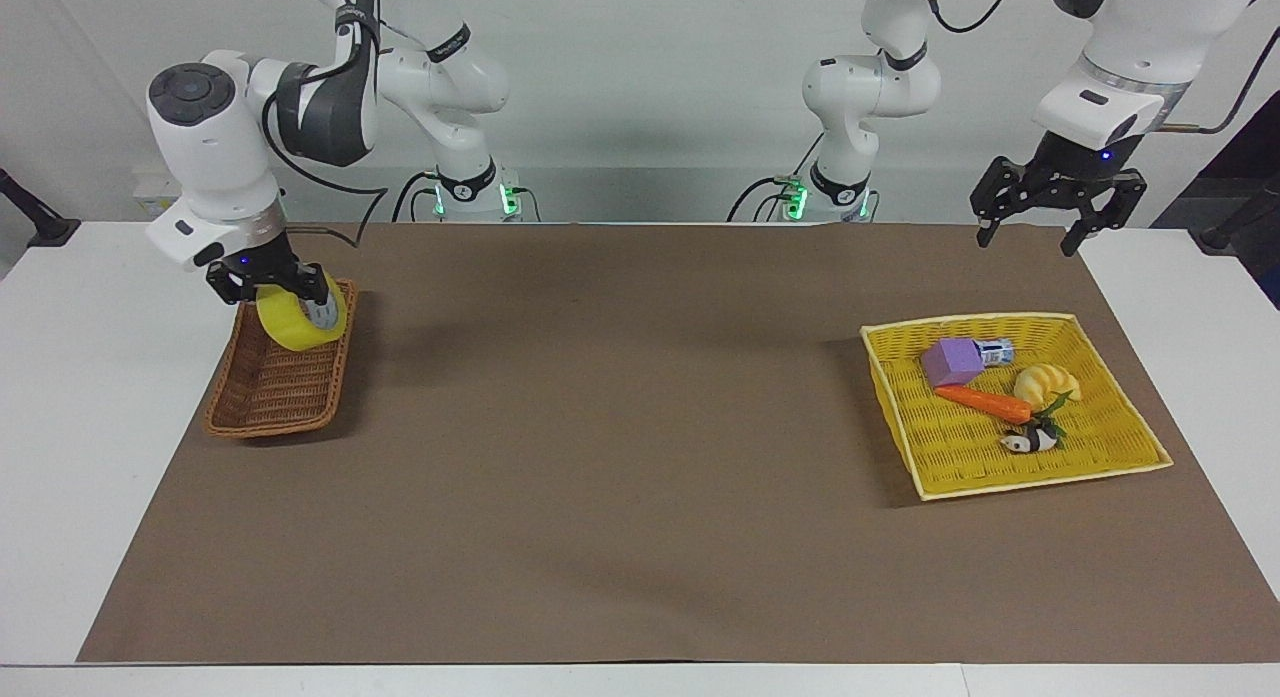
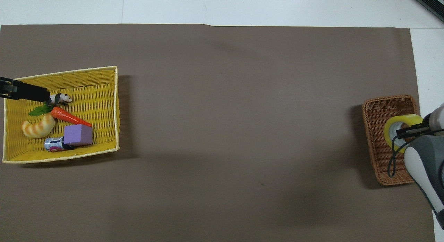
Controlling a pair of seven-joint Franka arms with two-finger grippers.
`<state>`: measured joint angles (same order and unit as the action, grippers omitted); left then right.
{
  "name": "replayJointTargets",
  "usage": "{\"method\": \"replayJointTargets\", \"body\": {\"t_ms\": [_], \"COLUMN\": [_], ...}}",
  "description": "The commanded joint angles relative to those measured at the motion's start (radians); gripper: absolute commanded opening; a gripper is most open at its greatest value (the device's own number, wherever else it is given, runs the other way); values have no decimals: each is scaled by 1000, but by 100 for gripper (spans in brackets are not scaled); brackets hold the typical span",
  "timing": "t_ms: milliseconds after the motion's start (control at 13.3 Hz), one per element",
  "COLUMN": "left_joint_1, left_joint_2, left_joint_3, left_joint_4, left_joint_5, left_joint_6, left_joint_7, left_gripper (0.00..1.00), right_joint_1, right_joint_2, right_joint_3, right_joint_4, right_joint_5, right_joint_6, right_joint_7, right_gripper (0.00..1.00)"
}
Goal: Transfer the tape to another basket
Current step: 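Carry the tape with the right gripper over the wicker basket and lower it, then open the right gripper to drop the tape into the wicker basket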
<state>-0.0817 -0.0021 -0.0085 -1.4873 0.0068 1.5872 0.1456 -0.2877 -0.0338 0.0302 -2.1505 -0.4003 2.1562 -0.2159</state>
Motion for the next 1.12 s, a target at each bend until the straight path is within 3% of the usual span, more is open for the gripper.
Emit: {"method": "replayJointTargets", "body": {"t_ms": [0, 150, 225, 375, 450, 900, 1050], "left_joint_1": [17, 17, 17, 17, 19, 19, 17], "left_joint_2": [-12, -12, -12, -12, -12, -12, -12], "left_joint_3": [-10, -10, -10, -10, -10, -10, -10], "left_joint_4": [2, 2, 2, 1, 1, 2, 2], "left_joint_5": [5, 5, 5, 5, 5, 5, 5], "left_joint_6": [-19, -19, -21, -19, -19, -19, -19], "left_joint_7": [6, 6, 6, 5, 6, 6, 6], "left_gripper": [100, 100, 100, 100, 100, 100, 100], "right_joint_1": [-47, -100, -110, -122, -122, -117, -104], "right_joint_2": [-29, -15, -3, 12, 12, 26, 18], "right_joint_3": [13, 14, 14, 14, 16, 19, 23], "right_joint_4": [-107, -163, -176, -181, -181, -160, -144], "right_joint_5": [-87, -152, -152, -152, -152, -135, -79], "right_joint_6": [114, 212, 237, 246, 245, 243, 235], "right_joint_7": [7, 36, 38, 49, 49, 50, 41], "right_gripper": [7, 13, 25, 96, 100, 100, 100]}}
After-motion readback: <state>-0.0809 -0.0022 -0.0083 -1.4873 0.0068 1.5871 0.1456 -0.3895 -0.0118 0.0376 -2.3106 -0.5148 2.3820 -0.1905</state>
